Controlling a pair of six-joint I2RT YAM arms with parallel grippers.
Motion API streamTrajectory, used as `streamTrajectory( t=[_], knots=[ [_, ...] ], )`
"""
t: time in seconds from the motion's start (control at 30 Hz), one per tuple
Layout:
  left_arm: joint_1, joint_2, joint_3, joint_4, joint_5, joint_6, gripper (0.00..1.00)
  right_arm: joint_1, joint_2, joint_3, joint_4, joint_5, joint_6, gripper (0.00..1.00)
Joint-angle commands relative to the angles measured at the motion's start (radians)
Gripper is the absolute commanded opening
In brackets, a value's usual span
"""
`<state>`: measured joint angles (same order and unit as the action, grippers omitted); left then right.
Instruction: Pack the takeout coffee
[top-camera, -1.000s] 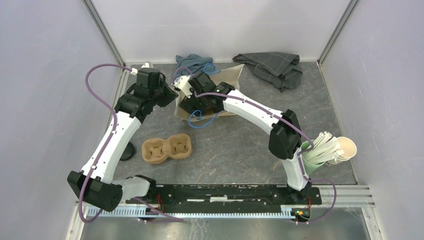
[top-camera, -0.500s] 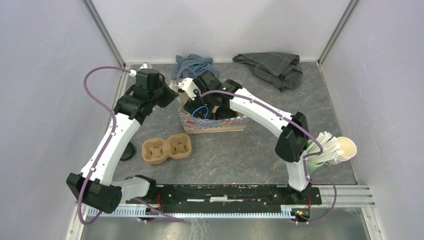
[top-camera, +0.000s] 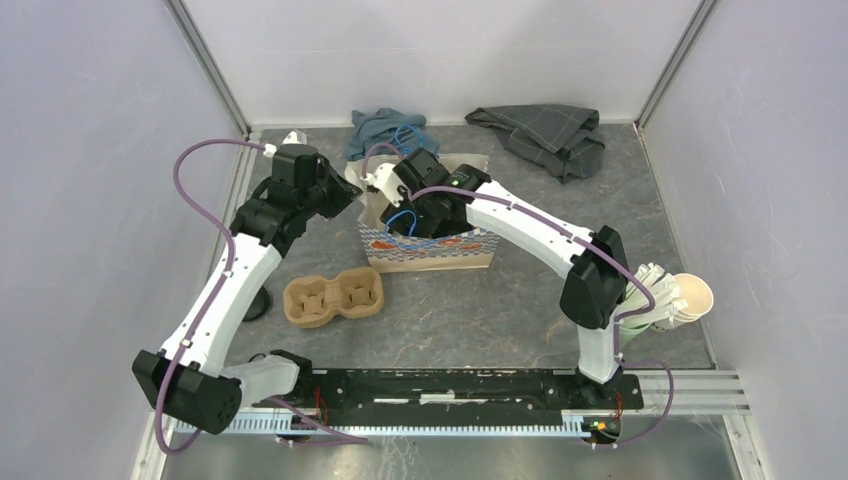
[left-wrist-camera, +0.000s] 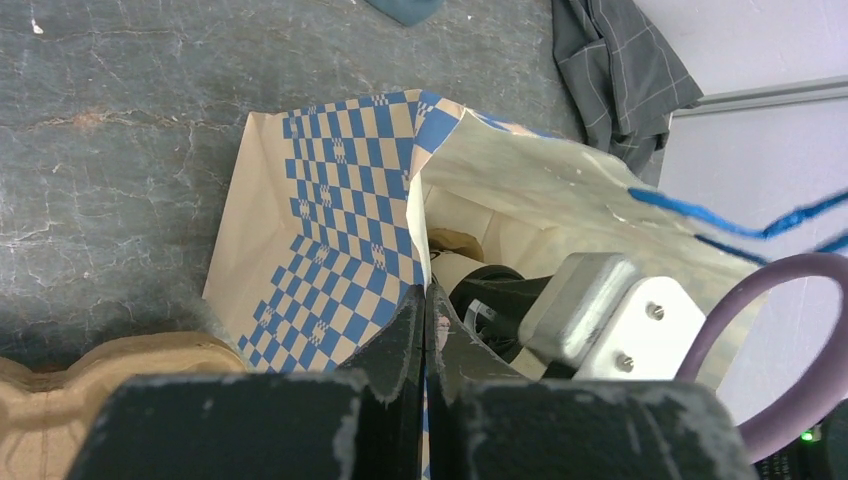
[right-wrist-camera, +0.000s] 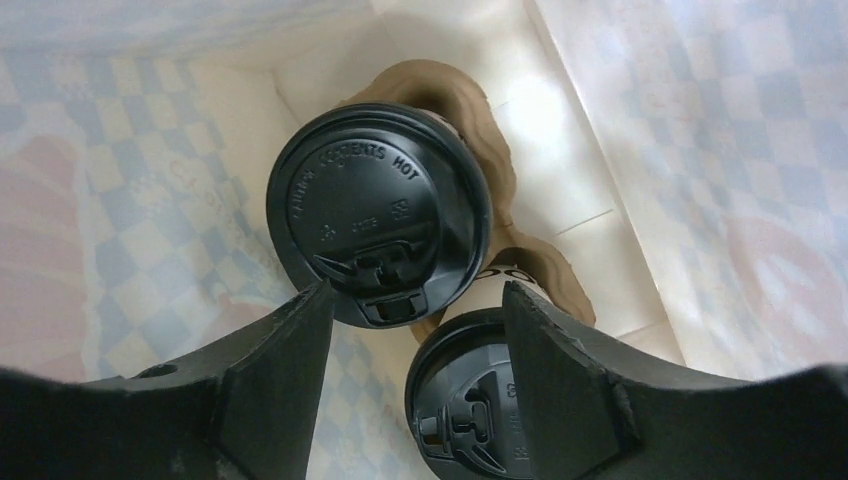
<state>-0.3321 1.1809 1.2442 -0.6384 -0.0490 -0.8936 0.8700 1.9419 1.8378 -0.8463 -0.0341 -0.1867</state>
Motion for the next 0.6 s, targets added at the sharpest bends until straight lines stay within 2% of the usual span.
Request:
streamTrajectory(
  t=[0.0,0.33,0.57],
  knots=[
    [0.001,-0.023,-0.008,0.029,0.013,-0.011,0.02,-0.022,-0.071,0.047,0.048,0.073,0.06,0.71],
    [0.001,0.016,0.014,0.026,0.002,0.004,0.02,-0.05,-0.134,0.101,0.084,0.118,0.171,0.85],
    [0.002,0.056,0.054,0.032,-0.01,0.044,0.02,-0.069,-0.218,0.098,0.148,0.091,0.23,0.9]
  ],
)
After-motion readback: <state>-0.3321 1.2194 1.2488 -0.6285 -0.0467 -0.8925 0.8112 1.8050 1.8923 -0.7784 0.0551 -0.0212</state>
